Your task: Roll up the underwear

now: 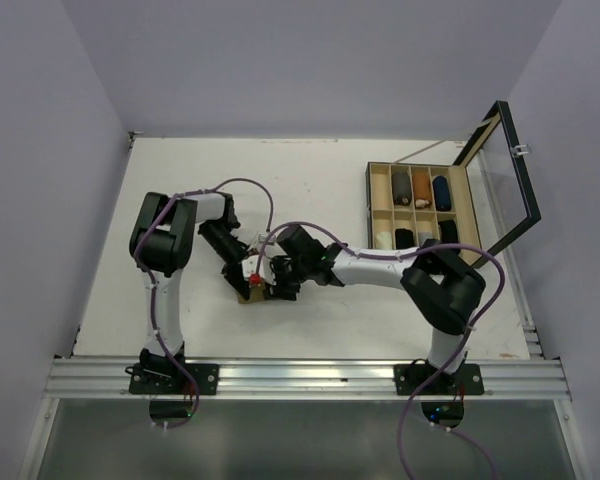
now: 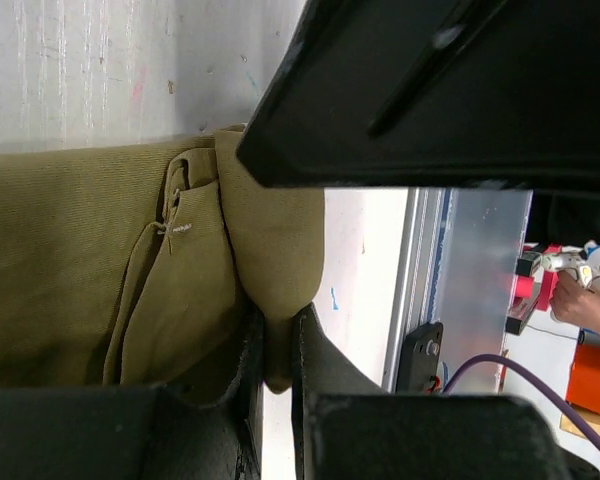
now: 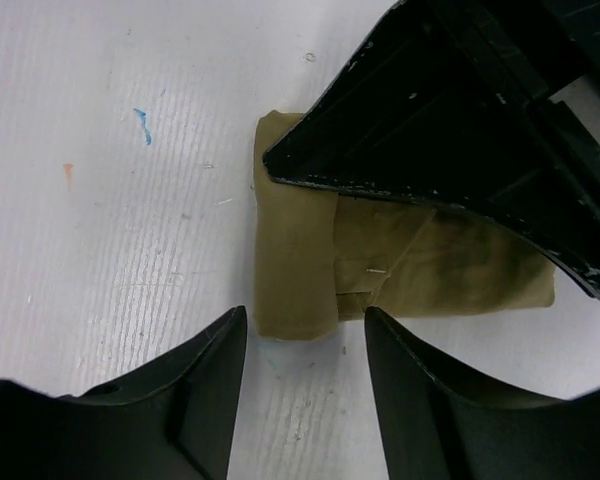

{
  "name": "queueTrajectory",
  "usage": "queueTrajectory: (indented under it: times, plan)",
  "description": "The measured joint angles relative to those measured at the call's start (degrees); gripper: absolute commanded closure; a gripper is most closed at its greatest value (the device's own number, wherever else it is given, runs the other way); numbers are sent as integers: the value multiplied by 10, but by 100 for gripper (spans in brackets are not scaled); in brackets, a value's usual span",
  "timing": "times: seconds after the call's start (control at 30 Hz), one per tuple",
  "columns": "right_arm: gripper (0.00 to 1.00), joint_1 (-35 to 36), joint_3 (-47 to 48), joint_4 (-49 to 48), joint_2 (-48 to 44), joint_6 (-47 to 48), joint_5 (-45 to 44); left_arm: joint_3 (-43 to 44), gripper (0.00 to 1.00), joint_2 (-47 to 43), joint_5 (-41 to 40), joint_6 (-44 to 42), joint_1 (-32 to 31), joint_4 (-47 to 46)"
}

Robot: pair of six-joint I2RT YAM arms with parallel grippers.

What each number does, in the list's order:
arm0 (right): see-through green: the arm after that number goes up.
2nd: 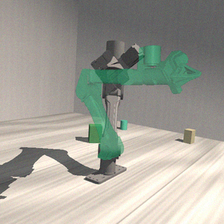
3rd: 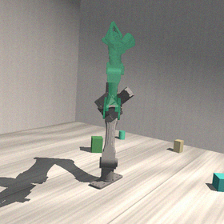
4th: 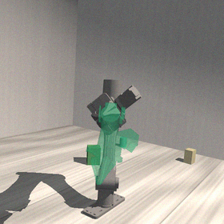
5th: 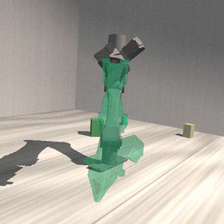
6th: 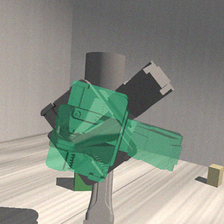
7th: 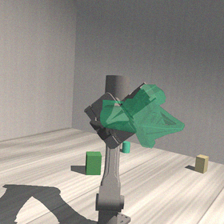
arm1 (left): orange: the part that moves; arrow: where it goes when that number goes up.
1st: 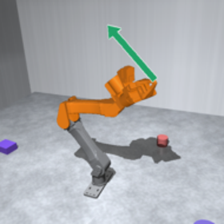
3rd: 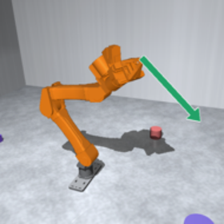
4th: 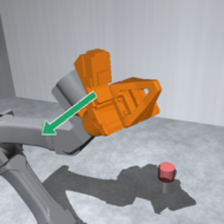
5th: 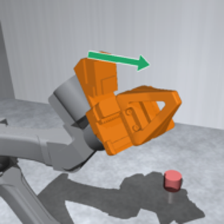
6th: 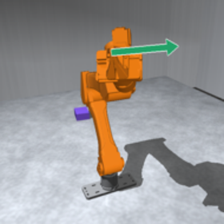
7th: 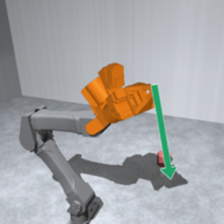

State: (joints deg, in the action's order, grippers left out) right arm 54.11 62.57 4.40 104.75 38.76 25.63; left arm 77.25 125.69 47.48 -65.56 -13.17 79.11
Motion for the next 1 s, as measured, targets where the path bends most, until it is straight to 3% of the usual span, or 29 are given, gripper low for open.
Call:
queueTrajectory:
  times: [0.23, 0.37, 0.47, 0.67, 0.77, 1.0]
  plan:
    - [60, 3, 5, -7, 27, 24, 25, 0, 89, 0, 0, 0, 0, 0]
    - [86, 4, 9, -13, 41, 38, 30, 0, 82, 0, -4, 1, 0, 1]
    - [100, 2, 23, -3, 49, 44, 42, -3, 75, -3, -12, 10, 1, -2]
    - [100, -7, 88, 65, 84, 6, 85, -24, 60, -46, -28, 27, 16, -32]
    - [100, -20, 129, 100, 111, -43, 116, -34, 57, -103, -35, 34, 49, -92]
    - [100, -72, 192, 156, 181, -195, 243, -111, 54, -357, -41, 50, 200, -273]
